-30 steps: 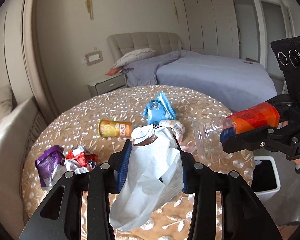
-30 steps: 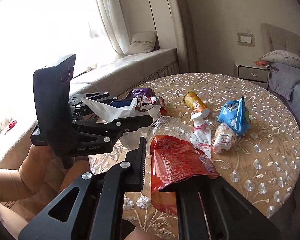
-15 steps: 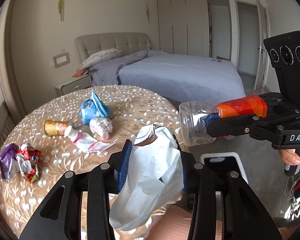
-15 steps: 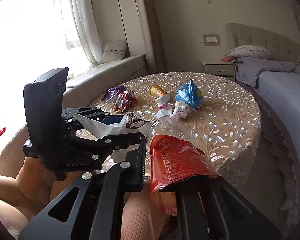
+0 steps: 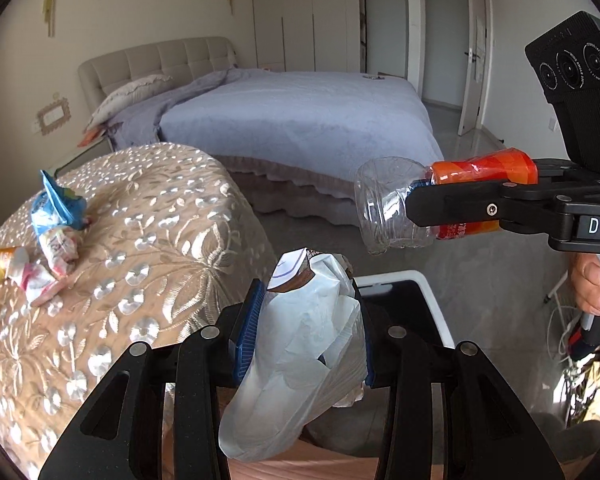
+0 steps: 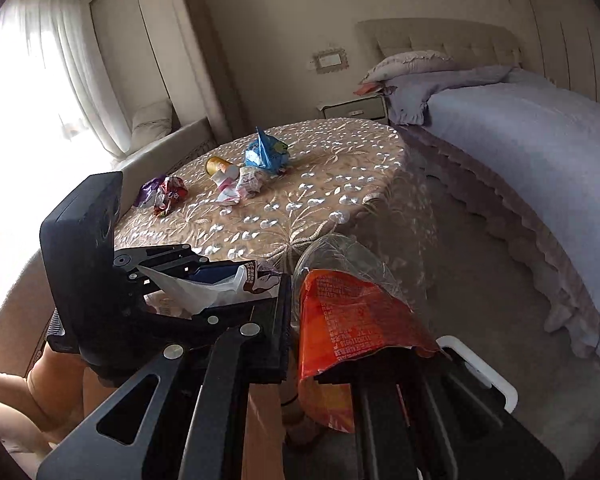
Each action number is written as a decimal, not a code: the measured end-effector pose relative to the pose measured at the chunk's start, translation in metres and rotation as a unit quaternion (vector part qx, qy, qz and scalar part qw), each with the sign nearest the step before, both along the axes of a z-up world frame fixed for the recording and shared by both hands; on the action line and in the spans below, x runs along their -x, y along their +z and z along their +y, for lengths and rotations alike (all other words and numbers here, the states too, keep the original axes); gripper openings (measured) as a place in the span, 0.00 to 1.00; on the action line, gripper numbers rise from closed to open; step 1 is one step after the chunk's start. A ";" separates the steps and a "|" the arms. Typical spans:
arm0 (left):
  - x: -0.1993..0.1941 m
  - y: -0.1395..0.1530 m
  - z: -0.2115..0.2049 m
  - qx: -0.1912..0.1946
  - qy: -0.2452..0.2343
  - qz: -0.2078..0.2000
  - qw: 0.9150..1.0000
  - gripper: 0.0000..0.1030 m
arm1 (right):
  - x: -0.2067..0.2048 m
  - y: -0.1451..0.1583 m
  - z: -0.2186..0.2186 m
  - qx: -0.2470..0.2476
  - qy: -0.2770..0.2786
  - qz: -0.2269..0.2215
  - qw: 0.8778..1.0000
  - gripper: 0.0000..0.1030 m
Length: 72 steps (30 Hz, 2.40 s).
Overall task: Collect trash
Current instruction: 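Carry bag and red bottle to the bin and open both tools, then lift both open tools away from the bin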
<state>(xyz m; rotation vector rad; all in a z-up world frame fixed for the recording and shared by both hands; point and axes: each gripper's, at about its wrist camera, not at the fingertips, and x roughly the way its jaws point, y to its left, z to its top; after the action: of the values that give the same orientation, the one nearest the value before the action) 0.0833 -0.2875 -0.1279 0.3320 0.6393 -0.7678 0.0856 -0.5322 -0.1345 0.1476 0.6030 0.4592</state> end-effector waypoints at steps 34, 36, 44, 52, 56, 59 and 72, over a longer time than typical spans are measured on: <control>-0.033 -0.159 -0.131 -0.093 -0.132 0.205 0.965 0.95 | -0.044 -0.171 -0.122 -0.041 -0.186 0.249 0.949 0.96; -0.037 -0.159 -0.130 -0.088 -0.127 0.207 0.966 0.95 | -0.045 -0.168 -0.119 -0.036 -0.185 0.248 0.950 0.96; -0.043 -0.148 -0.119 -0.069 -0.112 0.199 0.971 0.95 | -0.049 -0.155 -0.106 -0.017 -0.171 0.233 0.957 0.96; -0.036 -0.115 -0.100 -0.042 -0.102 0.167 0.980 0.95 | -0.047 -0.120 -0.082 0.014 -0.153 0.190 0.970 0.96; -0.025 -0.080 -0.081 -0.020 -0.094 0.129 0.987 0.95 | -0.044 -0.085 -0.062 0.033 -0.141 0.133 0.980 0.96; -0.017 -0.051 -0.063 -0.007 -0.083 0.092 0.992 0.95 | -0.043 -0.057 -0.045 0.037 -0.126 0.091 0.987 0.96; -0.020 0.031 0.059 0.046 0.085 -0.021 0.995 0.95 | -0.068 0.013 0.055 0.018 -0.035 -0.022 0.999 0.96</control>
<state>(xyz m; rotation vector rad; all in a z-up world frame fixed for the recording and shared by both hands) 0.1038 -0.2287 -0.0969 0.2060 0.5820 -0.6235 0.1539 -0.4770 -0.1214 0.1233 0.5611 0.3833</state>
